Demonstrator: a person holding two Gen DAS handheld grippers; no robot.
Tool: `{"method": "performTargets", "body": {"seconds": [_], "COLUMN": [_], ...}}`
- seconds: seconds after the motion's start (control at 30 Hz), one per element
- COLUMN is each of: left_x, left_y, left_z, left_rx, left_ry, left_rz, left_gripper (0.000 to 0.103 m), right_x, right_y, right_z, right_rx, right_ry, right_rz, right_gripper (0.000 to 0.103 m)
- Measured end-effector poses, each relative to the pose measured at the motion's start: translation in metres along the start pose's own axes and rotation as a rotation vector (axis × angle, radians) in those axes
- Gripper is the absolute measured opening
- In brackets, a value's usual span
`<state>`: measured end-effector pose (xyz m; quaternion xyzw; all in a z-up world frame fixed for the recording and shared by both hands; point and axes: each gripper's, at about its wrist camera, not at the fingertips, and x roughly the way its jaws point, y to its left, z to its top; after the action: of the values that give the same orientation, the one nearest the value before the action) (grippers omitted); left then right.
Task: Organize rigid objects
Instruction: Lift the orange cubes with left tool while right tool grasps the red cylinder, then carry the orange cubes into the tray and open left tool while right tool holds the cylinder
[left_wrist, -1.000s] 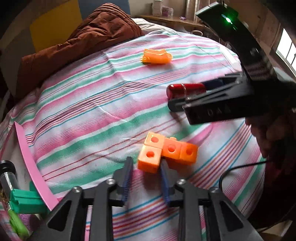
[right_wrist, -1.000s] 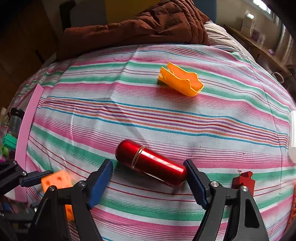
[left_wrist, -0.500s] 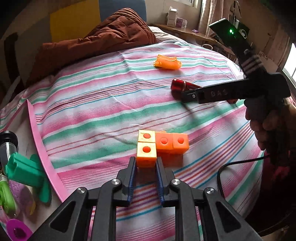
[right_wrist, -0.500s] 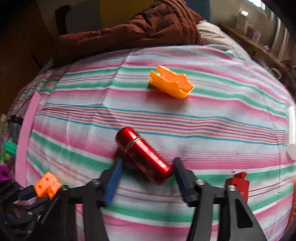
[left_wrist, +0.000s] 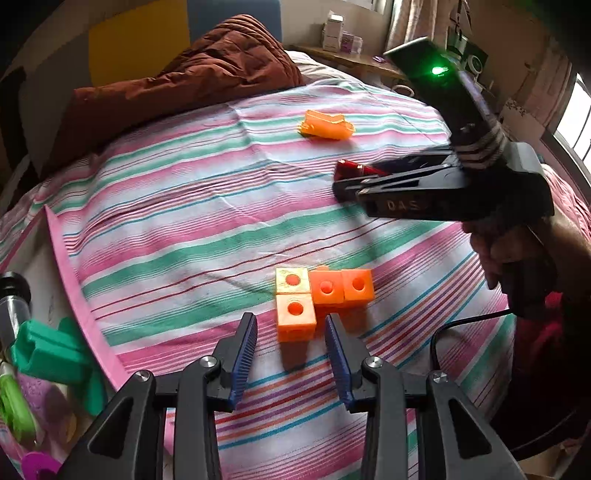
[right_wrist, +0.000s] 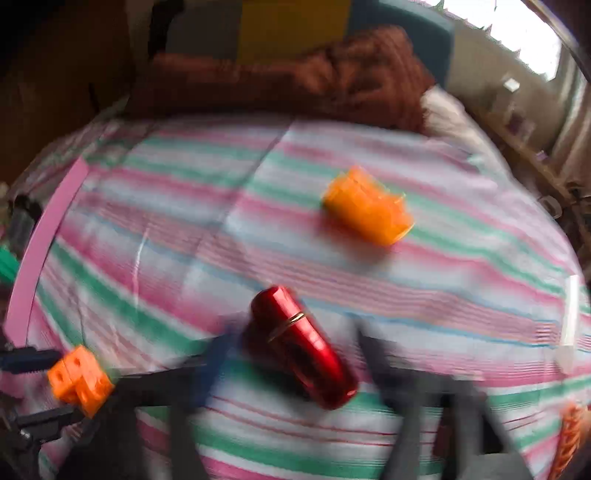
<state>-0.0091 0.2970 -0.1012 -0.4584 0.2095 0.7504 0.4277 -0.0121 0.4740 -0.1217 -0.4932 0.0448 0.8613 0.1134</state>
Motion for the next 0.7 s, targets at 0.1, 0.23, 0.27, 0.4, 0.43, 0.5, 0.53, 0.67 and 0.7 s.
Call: {"method": "performTargets", "body": {"seconds": [0.1,0.23,0.27,0.4,0.43,0.5,0.53,0.67,0.7], "left_x": [0.005,0.009,0.010,0.010,0.009,0.005,0.000,-0.022,-0.031], "left_y": [-0.003,-0.004,-0.005,-0.007,-0.007,-0.006,-0.005,-0.006,-0.009], "left_z": [0.002,0.008,0.009,0.008,0.007,0.004,0.002,-0.003,-0.004], "left_rx": [0.026,0.028,0.031,0.022,0.009,-0.030,-0.054,-0.089,-0.081], "left_ry": [0.003,0.002,0.005,0.002,-0.005,-0.022,-0.035,-0.090,-0.115], "left_rz": [0.008,-0.001,-0.004,0.018,0.022,0.032,0.041,0.087,0.107], "left_gripper": [0.038,0.036,0.029,0.025,0.025,0.025,0.025,0.025,0.025], "right_x": [-0.003,0.000,0.000,0.002,0.002,0.002,0.002,0.000,0.000], "right_y": [0.002,-0.004,-0.006,-0.005,-0.003,-0.001,-0.001,0.000,0.001], "right_z": [0.003,0.004,0.005,0.004,0.002,0.001,0.001,-0.002,-0.003], "right_rx": [-0.019,0.022,0.034,0.038,0.033,0.021,0.019,0.015,0.014], "right_ry": [0.012,0.028,0.031,0.032,0.030,0.028,0.027,0.021,0.018], "right_rz": [0.008,0.036,0.043,0.045,0.040,0.030,0.028,0.023,0.022], "right_gripper": [0.026,0.027,0.027,0.027,0.027,0.027,0.027,0.027,0.027]}}
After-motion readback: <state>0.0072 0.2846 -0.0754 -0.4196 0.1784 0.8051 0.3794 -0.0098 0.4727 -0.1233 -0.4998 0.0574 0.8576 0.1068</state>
